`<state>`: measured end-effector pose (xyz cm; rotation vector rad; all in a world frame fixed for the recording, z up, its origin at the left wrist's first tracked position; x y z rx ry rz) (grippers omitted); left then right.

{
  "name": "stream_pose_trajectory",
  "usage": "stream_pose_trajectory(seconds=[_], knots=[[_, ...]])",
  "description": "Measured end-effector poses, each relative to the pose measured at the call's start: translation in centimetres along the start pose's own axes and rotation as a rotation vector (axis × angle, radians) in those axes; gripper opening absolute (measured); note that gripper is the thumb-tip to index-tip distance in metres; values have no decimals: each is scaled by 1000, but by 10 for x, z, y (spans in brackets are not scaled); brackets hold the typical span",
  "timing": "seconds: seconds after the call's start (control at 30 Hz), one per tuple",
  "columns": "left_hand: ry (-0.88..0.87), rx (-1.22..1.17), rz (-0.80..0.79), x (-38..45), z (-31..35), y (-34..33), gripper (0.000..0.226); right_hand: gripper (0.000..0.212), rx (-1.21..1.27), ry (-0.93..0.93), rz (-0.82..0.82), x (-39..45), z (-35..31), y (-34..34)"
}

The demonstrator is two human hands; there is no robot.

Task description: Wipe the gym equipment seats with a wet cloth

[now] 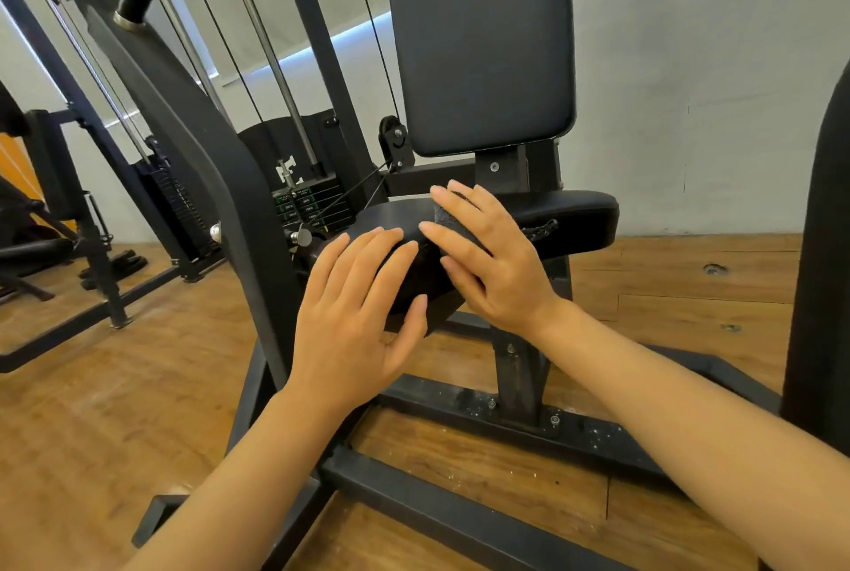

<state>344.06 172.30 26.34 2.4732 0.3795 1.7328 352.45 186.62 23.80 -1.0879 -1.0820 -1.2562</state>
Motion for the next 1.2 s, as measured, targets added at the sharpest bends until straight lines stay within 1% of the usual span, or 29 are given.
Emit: stream_pose_trajectory(seconds=[0.13,0.2,0.3,0.4,0.47,0.7,0.83,0.93,1.03,1.13,1.2], knots=[[0,-52,6,-3,-9,7,44,31,13,-19,-19,4,-3,1],[-12,-74,3,-4,-11,8,45,31,61,-24,-42,8,-10,-1],[-17,-108,2,-4,-15,9,44,33,126,-103,-53,18,-20,-5],[-39,-150,9,-1,-20,9,42,34,113,-189,-65,21,-23,-2],[-31,-181,14,3,-27,11,41,36,91,-218,-110,26,-25,0],[4,-242,42,7,-62,16,41,38,11,-209,-347,62,-45,-11],[62,-265,66,-11,-97,24,39,35,-3,-292,-464,82,-54,-26],[96,-291,51,-27,-119,30,36,36,-47,-367,-563,89,-60,-35],[150,-302,-27,-35,-142,37,36,36,-64,-447,-672,100,-67,-48],[157,-321,-125,-41,-158,55,38,43,-76,-443,-826,106,-84,-71],[194,-349,-185,-30,-171,67,37,46,-66,-454,-905,120,-92,-89]])
Point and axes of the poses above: each hand's wrist, its own x-axis towards the middle knuckle, its own y-axis out of the back of the hand, z = x × y, the point moved 5 cm from there along x, towards the middle knuckle, and after that the axes turned 14 degrees about z, right-handed, at the moved point
